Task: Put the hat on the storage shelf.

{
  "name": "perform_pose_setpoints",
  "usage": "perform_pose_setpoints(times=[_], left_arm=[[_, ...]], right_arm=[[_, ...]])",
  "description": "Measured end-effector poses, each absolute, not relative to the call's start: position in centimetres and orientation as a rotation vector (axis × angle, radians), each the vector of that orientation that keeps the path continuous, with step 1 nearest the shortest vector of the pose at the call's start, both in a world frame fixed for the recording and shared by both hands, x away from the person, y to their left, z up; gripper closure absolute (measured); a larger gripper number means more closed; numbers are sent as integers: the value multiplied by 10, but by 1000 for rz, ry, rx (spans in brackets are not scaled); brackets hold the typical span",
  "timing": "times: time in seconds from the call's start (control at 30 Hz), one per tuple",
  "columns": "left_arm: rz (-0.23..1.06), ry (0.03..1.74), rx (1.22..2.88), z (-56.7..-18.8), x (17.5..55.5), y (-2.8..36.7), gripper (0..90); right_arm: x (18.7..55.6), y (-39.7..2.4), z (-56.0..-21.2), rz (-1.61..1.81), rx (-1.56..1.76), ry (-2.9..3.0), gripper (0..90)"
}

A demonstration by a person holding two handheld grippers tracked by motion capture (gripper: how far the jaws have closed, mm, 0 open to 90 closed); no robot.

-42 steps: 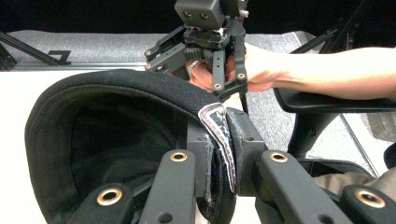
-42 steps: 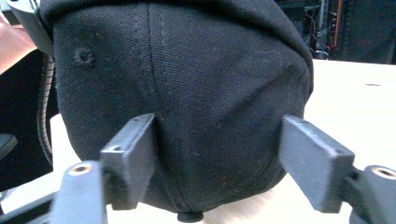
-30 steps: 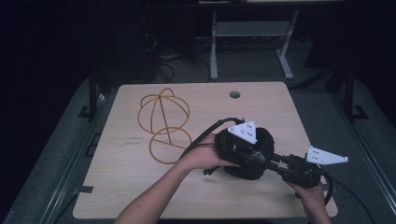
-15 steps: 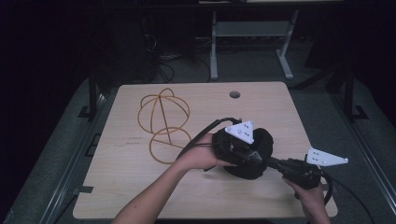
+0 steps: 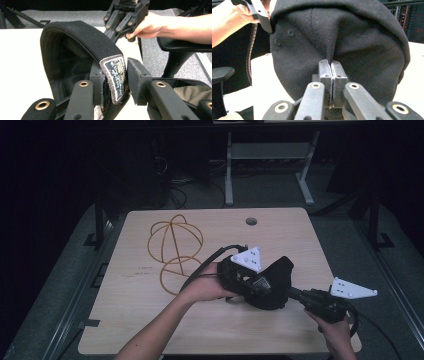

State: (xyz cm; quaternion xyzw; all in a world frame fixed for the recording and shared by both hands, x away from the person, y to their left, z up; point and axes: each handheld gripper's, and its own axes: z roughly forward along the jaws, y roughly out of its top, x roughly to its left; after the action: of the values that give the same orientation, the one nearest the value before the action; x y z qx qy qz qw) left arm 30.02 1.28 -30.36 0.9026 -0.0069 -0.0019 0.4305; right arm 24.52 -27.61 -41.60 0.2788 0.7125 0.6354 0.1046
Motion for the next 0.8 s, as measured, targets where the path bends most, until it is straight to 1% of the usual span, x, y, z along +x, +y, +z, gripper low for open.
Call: perform_pose_setpoints(times=[0.23,0.33,0.4,0.63,0.8], left_arm=[[27,10,2253,-304,299,24,617],[41,30,2247,-302,300,32,573],[57,38,2250,-302,299,37,567],[96,88,2249,-309,295,54,507],[103,119,2241,-316,294,67,493]], right_arm=[[245,-274,-411,1839,814,2115,892],[245,-276,-408,1828,819,2113,892],[245,-277,-406,1818,817,2112,892],[247,-279,-396,1777,815,2130,892],[248,-279,-391,1757,815,2135,892]])
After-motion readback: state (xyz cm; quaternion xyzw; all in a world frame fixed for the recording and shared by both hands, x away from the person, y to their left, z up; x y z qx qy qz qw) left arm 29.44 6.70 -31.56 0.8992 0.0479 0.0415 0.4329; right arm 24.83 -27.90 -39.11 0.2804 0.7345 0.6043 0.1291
